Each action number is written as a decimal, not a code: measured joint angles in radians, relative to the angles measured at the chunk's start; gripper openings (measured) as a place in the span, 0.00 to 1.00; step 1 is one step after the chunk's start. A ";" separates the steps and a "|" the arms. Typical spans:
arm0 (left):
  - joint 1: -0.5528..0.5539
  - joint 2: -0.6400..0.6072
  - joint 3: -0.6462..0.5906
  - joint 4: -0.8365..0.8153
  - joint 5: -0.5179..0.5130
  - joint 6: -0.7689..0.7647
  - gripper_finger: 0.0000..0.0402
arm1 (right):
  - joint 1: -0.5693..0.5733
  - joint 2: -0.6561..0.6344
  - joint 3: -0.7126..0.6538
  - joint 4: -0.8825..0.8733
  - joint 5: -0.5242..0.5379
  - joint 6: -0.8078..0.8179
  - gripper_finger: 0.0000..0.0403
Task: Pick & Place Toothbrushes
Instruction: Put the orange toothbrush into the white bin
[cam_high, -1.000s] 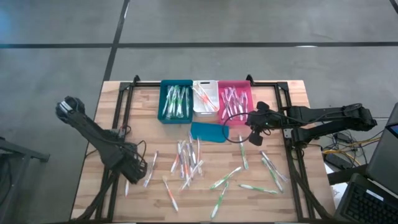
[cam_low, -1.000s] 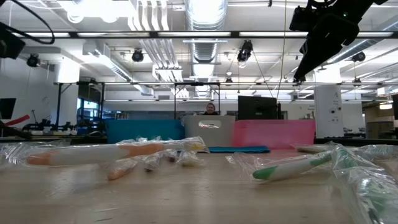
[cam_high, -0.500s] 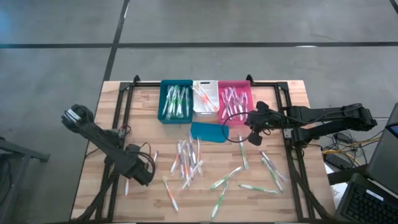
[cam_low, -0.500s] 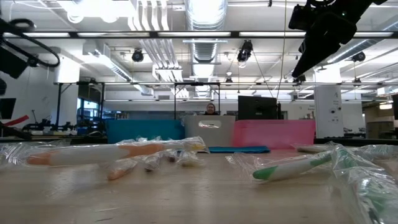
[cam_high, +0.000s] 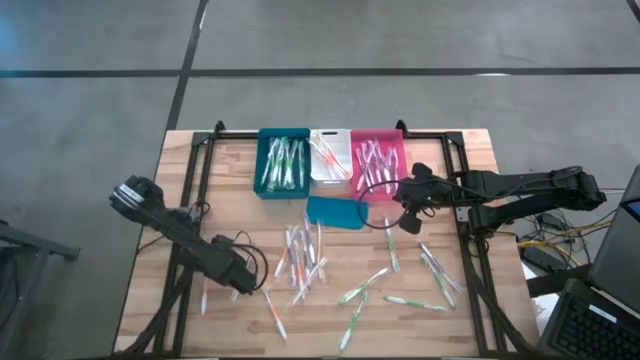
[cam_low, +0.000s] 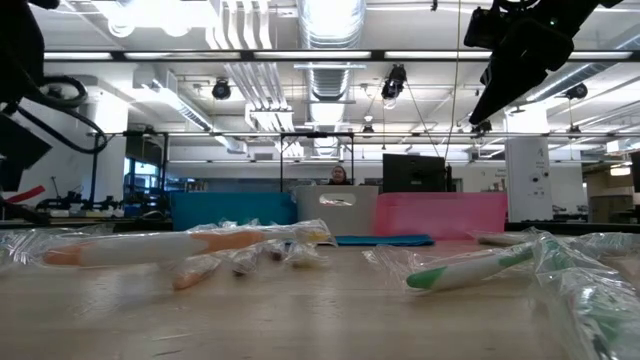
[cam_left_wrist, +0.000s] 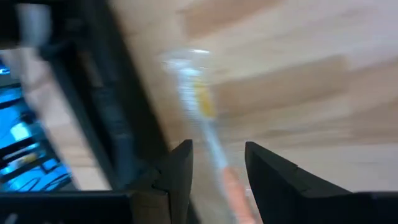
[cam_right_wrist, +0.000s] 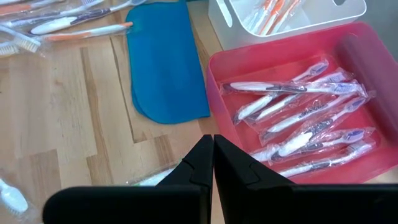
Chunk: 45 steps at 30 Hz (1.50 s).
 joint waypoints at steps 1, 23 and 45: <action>0.000 0.000 -0.005 0.027 -0.001 0.004 0.38 | 0.000 0.000 0.000 0.000 0.000 0.000 0.02; 0.001 -0.011 -0.082 0.123 0.043 0.041 0.37 | 0.000 0.000 0.000 -0.001 0.000 0.007 0.02; 0.001 -0.140 0.038 0.013 -0.081 0.087 0.38 | 0.000 0.000 0.000 -0.002 0.000 0.007 0.02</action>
